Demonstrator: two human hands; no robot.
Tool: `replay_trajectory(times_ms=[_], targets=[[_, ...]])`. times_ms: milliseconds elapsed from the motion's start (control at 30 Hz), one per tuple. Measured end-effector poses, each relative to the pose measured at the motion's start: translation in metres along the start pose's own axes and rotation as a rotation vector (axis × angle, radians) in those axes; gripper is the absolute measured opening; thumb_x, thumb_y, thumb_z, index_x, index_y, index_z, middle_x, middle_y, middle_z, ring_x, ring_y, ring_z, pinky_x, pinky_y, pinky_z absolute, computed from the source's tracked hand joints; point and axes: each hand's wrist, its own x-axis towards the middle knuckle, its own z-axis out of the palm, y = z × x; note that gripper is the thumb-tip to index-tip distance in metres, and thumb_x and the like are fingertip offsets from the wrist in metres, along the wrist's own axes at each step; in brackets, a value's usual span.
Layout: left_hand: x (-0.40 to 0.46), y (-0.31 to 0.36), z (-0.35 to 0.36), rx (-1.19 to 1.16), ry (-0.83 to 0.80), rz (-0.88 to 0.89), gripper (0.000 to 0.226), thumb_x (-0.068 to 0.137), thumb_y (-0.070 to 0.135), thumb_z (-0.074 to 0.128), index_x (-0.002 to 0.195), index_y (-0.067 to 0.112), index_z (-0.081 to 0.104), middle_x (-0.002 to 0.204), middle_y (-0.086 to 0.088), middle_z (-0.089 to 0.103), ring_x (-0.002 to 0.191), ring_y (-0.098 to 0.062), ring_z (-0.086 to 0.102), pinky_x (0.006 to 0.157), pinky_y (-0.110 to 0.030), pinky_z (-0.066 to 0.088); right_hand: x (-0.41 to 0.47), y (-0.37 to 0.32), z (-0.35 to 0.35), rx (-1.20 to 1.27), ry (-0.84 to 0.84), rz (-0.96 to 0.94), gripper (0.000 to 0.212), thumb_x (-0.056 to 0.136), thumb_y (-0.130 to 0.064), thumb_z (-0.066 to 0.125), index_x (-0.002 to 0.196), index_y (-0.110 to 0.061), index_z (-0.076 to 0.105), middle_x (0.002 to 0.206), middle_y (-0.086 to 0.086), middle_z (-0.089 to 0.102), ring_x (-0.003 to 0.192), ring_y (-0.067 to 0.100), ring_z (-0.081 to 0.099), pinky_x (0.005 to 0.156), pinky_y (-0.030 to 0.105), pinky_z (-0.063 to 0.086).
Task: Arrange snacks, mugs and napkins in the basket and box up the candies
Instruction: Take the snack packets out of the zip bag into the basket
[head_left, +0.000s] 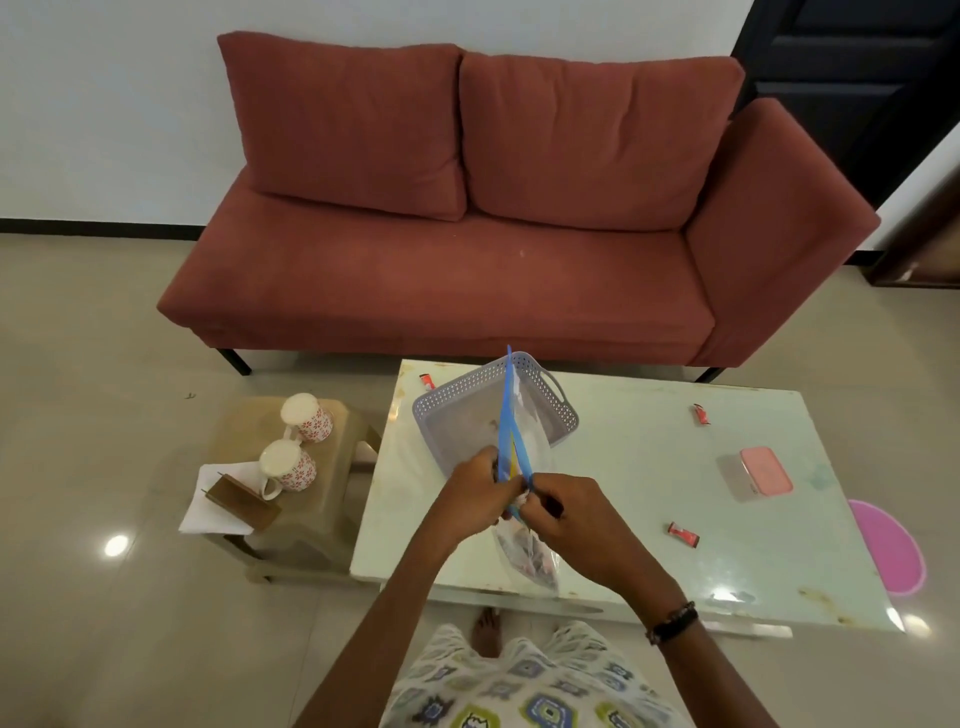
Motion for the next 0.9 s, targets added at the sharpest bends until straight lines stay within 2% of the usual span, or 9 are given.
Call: replay_trajectory(times_ms=[67, 167, 233, 333, 567, 633, 700, 767, 900], targets=[[0.007, 0.005, 0.001, 0.158, 0.146, 0.066, 0.015, 0.089, 0.028, 0.055, 0.085, 0.013, 0.053, 0.08, -0.002, 0.057, 0.068, -0.017, 0.055, 0.059, -0.025, 0.047, -0.001, 0.001, 0.002, -0.036, 0.007, 0.013, 0.035, 0.087, -0.018, 0.054, 0.059, -0.006, 0.037, 0.054, 0.007, 0.035, 0.052, 0.01, 0.026, 0.052, 0.025, 0.025], [0.01, 0.004, 0.007, 0.251, 0.256, 0.17, 0.026, 0.092, 0.023, 0.053, 0.07, 0.014, 0.042, 0.071, -0.004, 0.049, 0.067, -0.017, 0.049, 0.063, -0.027, 0.042, -0.003, 0.007, 0.002, -0.004, -0.011, 0.166, 0.036, 0.087, -0.022, 0.052, 0.064, 0.003, 0.042, 0.061, 0.022, 0.048, 0.053, 0.027, 0.045, 0.055, 0.03, 0.033], [0.008, 0.001, 0.011, 0.273, 0.278, 0.213, 0.025, 0.093, 0.026, 0.052, 0.072, 0.014, 0.045, 0.07, -0.002, 0.05, 0.065, -0.016, 0.048, 0.063, -0.026, 0.043, -0.002, 0.011, 0.002, -0.079, 0.014, 0.239, 0.033, 0.088, -0.026, 0.051, 0.067, 0.0, 0.046, 0.064, 0.016, 0.053, 0.064, 0.032, 0.056, 0.054, 0.029, 0.033], [0.003, -0.002, 0.016, 0.263, 0.278, 0.257, 0.024, 0.094, 0.029, 0.052, 0.081, 0.009, 0.057, 0.079, -0.006, 0.063, 0.07, -0.019, 0.058, 0.073, -0.032, 0.052, 0.007, 0.009, 0.001, -0.174, 0.102, 0.237, 0.026, 0.091, -0.033, 0.052, 0.081, -0.009, 0.054, 0.077, 0.005, 0.063, 0.069, 0.022, 0.056, 0.058, 0.027, 0.037], [0.002, -0.01, 0.001, 0.313, 0.311, 0.241, 0.026, 0.092, 0.023, 0.052, 0.07, 0.009, 0.051, 0.069, -0.014, 0.058, 0.074, -0.034, 0.059, 0.065, -0.038, 0.048, 0.027, 0.015, -0.01, -0.315, 0.279, 0.279, 0.018, 0.087, -0.021, 0.055, 0.071, -0.015, 0.048, 0.069, 0.004, 0.059, 0.056, 0.017, 0.045, 0.048, 0.024, 0.028], [-0.001, -0.011, 0.001, 0.341, 0.307, 0.248, 0.024, 0.093, 0.025, 0.051, 0.077, 0.007, 0.057, 0.077, -0.013, 0.063, 0.077, -0.032, 0.061, 0.068, -0.036, 0.05, 0.032, 0.014, -0.01, -0.356, 0.242, 0.293, 0.013, 0.085, -0.022, 0.055, 0.075, -0.016, 0.049, 0.077, 0.003, 0.061, 0.062, 0.02, 0.049, 0.05, 0.024, 0.033], [-0.002, -0.01, 0.002, 0.361, 0.307, 0.26, 0.025, 0.094, 0.028, 0.051, 0.085, 0.006, 0.061, 0.085, -0.013, 0.067, 0.079, -0.029, 0.062, 0.068, -0.034, 0.048, 0.039, 0.011, -0.006, -0.354, 0.179, 0.232, 0.009, 0.087, -0.024, 0.056, 0.089, -0.016, 0.054, 0.093, 0.003, 0.064, 0.077, 0.024, 0.058, 0.063, 0.027, 0.045], [-0.001, -0.009, 0.001, 0.359, 0.291, 0.266, 0.026, 0.094, 0.029, 0.051, 0.091, 0.007, 0.064, 0.088, -0.013, 0.068, 0.079, -0.028, 0.062, 0.068, -0.03, 0.046, 0.05, 0.007, -0.002, -0.354, 0.126, 0.137, 0.018, 0.091, -0.027, 0.055, 0.103, -0.014, 0.057, 0.105, 0.004, 0.065, 0.091, 0.024, 0.061, 0.076, 0.031, 0.049], [-0.004, -0.015, -0.003, 0.389, 0.255, 0.206, 0.026, 0.094, 0.032, 0.049, 0.096, 0.01, 0.062, 0.093, -0.012, 0.068, 0.082, -0.027, 0.064, 0.067, -0.028, 0.046, 0.065, 0.003, 0.002, -0.415, 0.077, 0.073, 0.023, 0.092, -0.029, 0.055, 0.098, -0.012, 0.069, 0.099, 0.005, 0.071, 0.089, 0.021, 0.063, 0.077, 0.029, 0.051]])
